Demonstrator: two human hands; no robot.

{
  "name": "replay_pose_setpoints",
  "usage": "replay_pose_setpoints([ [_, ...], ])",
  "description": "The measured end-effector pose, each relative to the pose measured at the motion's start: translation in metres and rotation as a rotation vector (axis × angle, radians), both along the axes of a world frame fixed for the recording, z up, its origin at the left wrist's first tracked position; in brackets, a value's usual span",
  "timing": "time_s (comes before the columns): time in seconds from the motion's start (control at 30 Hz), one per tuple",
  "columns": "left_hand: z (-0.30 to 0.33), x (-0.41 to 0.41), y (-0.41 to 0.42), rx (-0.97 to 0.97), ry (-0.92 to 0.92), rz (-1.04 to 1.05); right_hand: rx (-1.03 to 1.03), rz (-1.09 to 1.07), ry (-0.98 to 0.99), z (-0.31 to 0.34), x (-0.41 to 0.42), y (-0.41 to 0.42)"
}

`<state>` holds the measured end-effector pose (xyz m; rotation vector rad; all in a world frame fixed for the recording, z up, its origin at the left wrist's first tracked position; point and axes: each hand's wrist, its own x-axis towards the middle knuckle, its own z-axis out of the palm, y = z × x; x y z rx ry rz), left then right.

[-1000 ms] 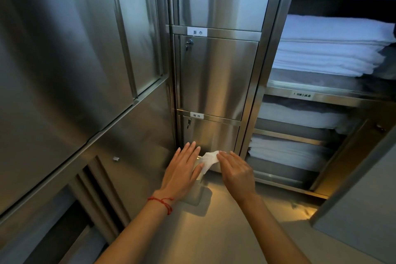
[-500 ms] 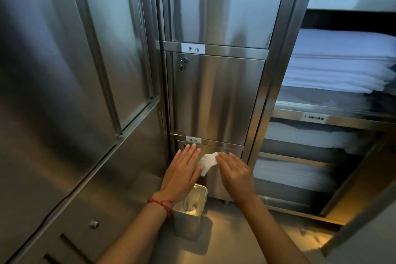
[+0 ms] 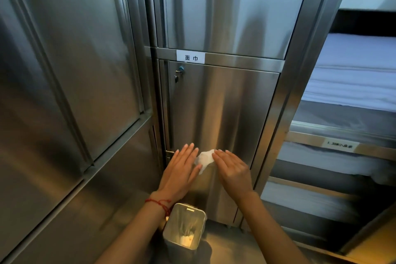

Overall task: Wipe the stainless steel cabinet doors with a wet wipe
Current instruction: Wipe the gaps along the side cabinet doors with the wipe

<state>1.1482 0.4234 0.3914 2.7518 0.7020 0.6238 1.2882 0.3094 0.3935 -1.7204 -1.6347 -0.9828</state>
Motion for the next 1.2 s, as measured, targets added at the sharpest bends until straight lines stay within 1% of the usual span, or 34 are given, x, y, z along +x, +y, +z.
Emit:
replay_pose_setpoints([
  [0.13, 0.013, 0.033, 0.018, 0.014, 0.016, 0.037, -0.025, 0.053, 0.007, 0.006, 0.044, 0.029],
  [0.2, 0.018, 0.047, 0.03, 0.035, -0.008, 0.058, -0.036, 0.074, 0.009, 0.012, 0.063, 0.045],
  [0.4, 0.032, 0.071, 0.065, 0.063, 0.002, 0.123, 0.002, 0.122, -0.003, 0.021, 0.094, 0.09],
  [0.53, 0.042, 0.083, 0.091, 0.051, -0.004, 0.15, 0.025, 0.131, -0.012, 0.028, 0.104, 0.117],
  [0.67, 0.05, 0.093, 0.118, 0.055, -0.026, 0.134, 0.07, 0.12, -0.031, 0.038, 0.112, 0.143],
  [0.87, 0.068, 0.101, 0.174, 0.08, -0.106, 0.094, 0.123, 0.119, -0.052, 0.059, 0.114, 0.19],
  [1.0, 0.083, 0.1, 0.204, 0.091, -0.153, 0.084, 0.203, 0.135, -0.091, 0.075, 0.11, 0.22],
  [1.2, 0.107, 0.098, 0.228, 0.097, -0.202, 0.052, 0.267, 0.1, -0.121, 0.094, 0.106, 0.248],
])
